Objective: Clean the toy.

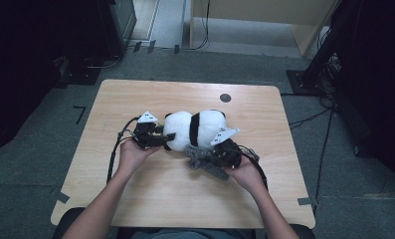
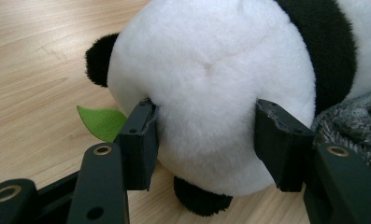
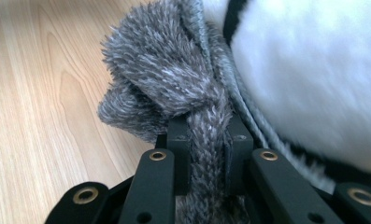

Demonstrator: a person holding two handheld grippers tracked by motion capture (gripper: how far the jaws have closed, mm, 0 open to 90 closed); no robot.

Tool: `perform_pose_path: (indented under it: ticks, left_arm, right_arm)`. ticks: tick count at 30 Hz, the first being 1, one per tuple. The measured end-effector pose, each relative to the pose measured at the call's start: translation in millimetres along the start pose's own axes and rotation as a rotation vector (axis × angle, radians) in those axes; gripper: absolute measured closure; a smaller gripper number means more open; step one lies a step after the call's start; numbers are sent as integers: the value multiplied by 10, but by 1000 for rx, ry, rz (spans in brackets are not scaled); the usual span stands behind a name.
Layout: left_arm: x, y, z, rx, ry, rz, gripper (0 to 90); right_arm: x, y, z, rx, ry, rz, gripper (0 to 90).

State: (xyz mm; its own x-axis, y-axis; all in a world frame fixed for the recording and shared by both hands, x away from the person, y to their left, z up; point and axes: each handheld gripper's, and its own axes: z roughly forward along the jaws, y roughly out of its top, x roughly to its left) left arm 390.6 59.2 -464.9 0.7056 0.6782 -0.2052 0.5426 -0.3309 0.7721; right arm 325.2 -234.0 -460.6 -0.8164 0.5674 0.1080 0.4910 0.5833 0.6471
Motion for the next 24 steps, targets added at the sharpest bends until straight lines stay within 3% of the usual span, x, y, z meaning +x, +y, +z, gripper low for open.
perform_pose_path:
  ticks: [11,24]
  left_arm:
    - [7,1,5,-7,-4,-5,437]
    - [20,0,10,-10,-6,-1,436]
  right_arm:
    - [-132,-197,-216,6,-19,5,780]
    - [-354,-376,-529,-41,-98,92,782]
